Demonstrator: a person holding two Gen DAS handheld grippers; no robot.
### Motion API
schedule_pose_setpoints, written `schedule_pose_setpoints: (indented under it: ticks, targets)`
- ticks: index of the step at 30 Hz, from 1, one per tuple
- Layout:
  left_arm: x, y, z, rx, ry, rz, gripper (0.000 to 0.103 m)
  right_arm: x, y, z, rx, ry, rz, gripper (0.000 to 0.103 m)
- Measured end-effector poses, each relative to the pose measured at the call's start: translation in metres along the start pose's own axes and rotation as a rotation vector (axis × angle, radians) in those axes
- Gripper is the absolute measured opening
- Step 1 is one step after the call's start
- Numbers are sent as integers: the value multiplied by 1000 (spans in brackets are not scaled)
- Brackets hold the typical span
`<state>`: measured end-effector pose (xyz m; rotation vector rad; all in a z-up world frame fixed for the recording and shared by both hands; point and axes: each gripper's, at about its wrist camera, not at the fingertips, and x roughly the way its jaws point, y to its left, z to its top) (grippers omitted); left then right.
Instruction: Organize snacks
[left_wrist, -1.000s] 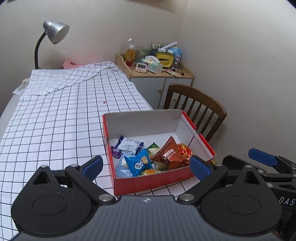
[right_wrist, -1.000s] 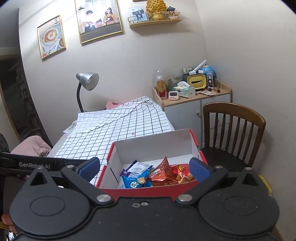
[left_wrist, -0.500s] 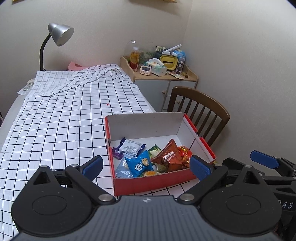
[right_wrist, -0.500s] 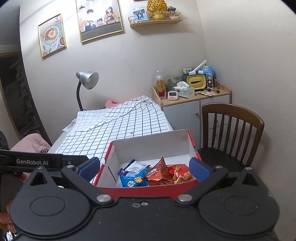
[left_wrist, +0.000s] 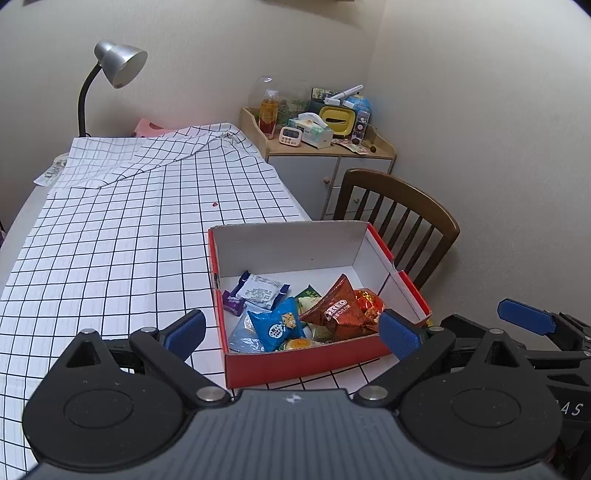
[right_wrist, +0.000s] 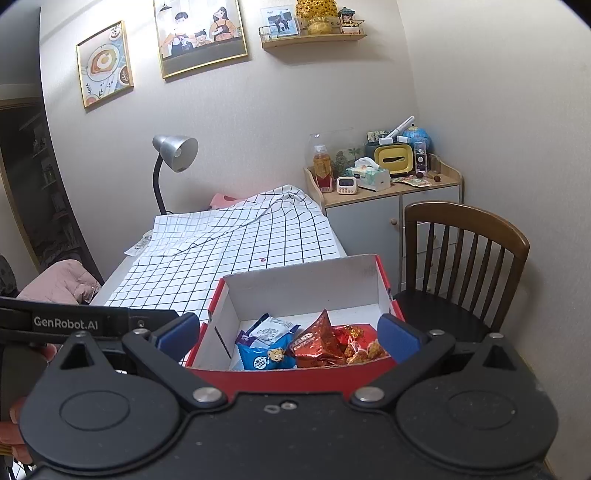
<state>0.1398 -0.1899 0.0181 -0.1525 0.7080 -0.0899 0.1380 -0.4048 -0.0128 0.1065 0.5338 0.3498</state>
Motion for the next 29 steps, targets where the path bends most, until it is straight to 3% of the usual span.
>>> schedule_pose_setpoints:
  ticks: [29]
  targets:
    - [16,2,-5,-16,56,-16,101,8,-8,-4,23,65,-1,103]
